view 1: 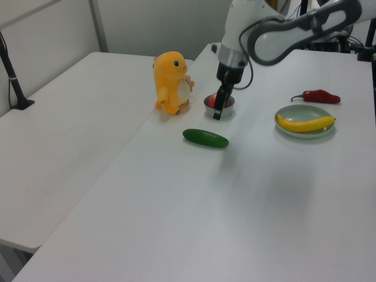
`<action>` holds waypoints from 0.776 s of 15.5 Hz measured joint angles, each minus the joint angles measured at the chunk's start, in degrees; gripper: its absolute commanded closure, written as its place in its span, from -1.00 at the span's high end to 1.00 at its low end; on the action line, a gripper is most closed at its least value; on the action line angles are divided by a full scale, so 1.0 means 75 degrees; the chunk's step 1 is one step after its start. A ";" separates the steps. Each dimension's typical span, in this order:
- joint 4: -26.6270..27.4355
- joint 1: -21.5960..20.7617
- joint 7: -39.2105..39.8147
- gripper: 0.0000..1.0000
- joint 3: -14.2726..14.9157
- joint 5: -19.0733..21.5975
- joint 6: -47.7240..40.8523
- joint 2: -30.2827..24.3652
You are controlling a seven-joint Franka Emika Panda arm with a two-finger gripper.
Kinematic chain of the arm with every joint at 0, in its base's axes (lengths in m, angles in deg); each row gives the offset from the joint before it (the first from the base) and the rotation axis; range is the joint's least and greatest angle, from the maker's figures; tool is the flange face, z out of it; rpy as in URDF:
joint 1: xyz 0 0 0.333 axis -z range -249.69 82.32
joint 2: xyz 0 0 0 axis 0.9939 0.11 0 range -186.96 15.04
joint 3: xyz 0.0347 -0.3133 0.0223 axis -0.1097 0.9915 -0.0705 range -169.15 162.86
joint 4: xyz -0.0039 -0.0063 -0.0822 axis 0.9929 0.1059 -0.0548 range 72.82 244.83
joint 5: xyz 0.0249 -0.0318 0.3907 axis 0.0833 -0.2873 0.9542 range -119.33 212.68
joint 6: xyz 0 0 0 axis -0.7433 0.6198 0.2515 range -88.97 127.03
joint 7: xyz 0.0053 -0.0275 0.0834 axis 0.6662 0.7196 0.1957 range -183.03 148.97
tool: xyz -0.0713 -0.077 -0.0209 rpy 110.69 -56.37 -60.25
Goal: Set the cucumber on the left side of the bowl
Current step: 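Move the open gripper down over the green cucumber, then close the gripper on the middle of the green cucumber and lift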
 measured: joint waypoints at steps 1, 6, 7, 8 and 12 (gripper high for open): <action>-0.0005 -0.0078 -0.0171 1.00 0.0000 -0.0073 0.0204 0.0145; -0.0025 -0.0271 -0.0843 1.00 0.0000 -0.0589 0.0976 0.0705; -0.0029 -0.0289 -0.0970 1.00 0.0001 -0.0726 0.1100 0.0800; -0.0031 -0.0300 -0.1093 1.00 0.0001 -0.0864 0.1216 0.0890; -0.0045 -0.0310 -0.1413 1.00 0.0022 -0.1289 0.1699 0.1217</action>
